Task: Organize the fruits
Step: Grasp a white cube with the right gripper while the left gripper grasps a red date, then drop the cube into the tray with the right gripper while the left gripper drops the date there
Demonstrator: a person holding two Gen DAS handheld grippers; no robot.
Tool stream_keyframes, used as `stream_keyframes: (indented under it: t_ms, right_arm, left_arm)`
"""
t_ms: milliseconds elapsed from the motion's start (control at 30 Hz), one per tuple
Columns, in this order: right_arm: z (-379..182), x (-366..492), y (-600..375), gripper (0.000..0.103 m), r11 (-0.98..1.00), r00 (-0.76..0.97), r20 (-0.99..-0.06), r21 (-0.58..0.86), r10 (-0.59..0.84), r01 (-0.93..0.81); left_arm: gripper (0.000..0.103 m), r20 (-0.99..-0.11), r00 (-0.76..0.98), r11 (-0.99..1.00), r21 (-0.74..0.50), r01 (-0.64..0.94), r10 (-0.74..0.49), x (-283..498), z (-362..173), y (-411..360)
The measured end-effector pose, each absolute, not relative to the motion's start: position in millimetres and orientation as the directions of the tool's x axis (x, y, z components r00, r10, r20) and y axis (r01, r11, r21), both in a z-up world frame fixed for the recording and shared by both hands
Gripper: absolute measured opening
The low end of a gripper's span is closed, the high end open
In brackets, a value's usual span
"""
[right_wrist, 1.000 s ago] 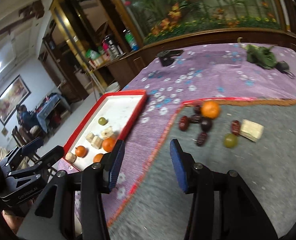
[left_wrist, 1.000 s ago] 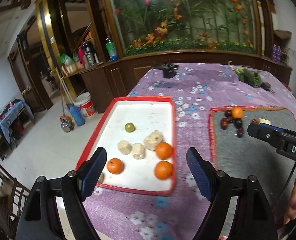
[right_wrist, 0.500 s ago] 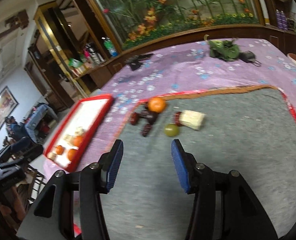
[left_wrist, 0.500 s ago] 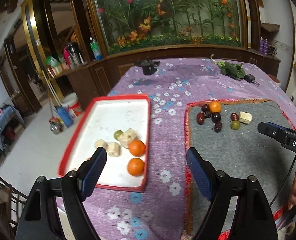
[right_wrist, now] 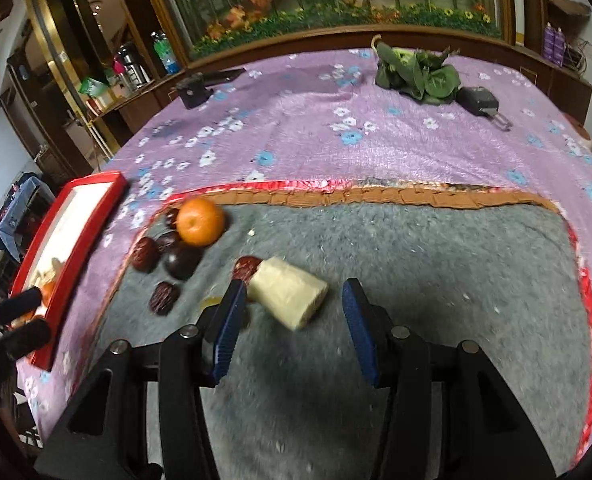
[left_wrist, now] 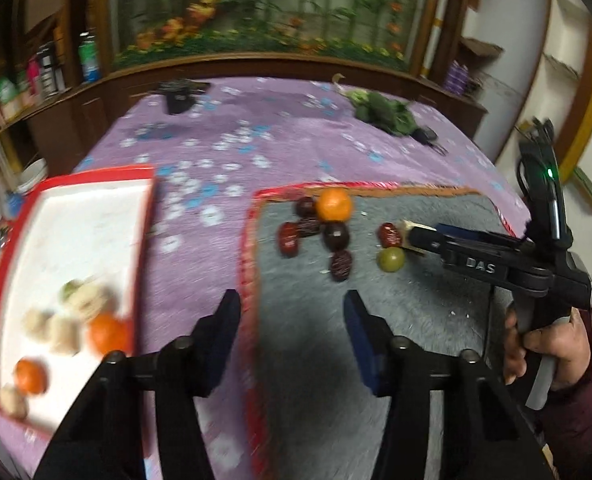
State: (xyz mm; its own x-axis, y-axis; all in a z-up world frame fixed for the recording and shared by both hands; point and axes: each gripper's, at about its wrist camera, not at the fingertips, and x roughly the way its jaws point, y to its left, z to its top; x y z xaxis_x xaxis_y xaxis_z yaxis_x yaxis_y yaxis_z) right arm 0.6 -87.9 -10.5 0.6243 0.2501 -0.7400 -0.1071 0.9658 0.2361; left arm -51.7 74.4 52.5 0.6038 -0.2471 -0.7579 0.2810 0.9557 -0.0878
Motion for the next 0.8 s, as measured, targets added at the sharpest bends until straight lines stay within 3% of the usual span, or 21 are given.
stream_keyframes:
  t_ms: [400, 500, 633, 800]
  right_arm:
    - [-17.5, 3.3, -90.9, 0.045, 0.936, 0.626, -0.704, 0.323, 0.336, -0.139]
    - [-14.7, 0.1, -90.5, 0.045, 0.93, 0.626, -0.696, 0.338, 0.352, -0.147]
    - [-2.4, -10.1, -89.9, 0.045, 0.922, 0.646, -0.669, 0.353, 0.367, -0.159]
    - [19.8, -28.5, -82.9, 0.045, 0.913, 0.669, -0.633, 0.361, 0.39, -0.191]
  left_arm:
    - [0.049, -0.806, 0.521, 0.924, -0.078, 0.375, -0.28, -0.5, 7.1, 28.2]
    - [0.023, -0.798, 0.518, 0.909, -0.09, 0.406, -0.31, -4.9, 8.8, 25.5]
    - [0.017, -0.781, 0.555, 0.914, -0.051, 0.402, -0.287, -17.7, 18.8, 24.2]
    - [0.017, -0.744, 0.592, 0.928, -0.101, 0.358, -0.31, -38.1, 40.7, 50.3]
